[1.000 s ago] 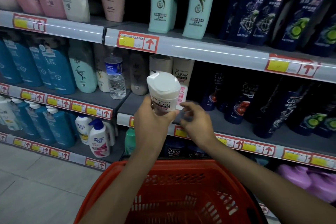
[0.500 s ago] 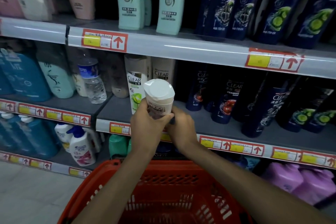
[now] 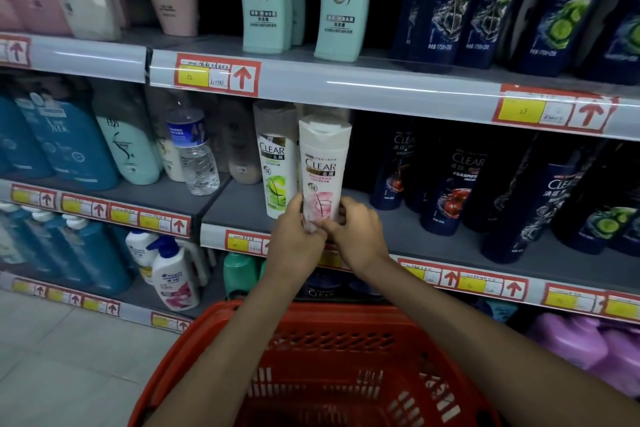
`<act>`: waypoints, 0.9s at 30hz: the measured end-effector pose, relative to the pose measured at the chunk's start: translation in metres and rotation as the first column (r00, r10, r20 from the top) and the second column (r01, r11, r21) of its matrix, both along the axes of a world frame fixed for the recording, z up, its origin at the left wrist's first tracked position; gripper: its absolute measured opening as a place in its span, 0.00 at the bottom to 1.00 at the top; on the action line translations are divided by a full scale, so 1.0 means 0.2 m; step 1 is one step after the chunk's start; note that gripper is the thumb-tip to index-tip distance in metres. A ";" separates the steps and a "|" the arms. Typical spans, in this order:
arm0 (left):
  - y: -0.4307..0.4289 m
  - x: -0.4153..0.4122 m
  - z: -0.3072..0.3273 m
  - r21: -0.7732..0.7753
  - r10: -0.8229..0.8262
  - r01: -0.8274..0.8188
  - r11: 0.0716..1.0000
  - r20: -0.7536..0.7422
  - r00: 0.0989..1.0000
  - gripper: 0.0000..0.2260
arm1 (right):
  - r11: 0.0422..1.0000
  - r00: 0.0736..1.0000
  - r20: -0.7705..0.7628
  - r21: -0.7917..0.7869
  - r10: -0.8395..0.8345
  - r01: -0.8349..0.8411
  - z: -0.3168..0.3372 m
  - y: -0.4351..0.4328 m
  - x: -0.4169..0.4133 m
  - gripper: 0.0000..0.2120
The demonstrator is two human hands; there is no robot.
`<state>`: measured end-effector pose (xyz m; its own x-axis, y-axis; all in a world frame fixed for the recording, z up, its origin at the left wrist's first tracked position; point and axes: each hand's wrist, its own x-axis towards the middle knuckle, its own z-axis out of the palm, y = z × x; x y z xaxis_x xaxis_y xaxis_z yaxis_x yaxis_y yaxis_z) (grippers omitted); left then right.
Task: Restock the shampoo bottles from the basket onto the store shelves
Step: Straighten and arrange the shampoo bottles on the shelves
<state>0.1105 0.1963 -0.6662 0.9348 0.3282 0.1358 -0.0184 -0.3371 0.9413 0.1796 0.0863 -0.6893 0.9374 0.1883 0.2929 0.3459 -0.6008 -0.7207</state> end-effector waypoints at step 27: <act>0.07 0.08 -0.14 -0.186 -0.080 0.046 0.982 -0.185 0.979 0.37 | 0.977 0.984 -0.091 0.137 -0.152 0.164 -0.01 0.05 0.00 0.17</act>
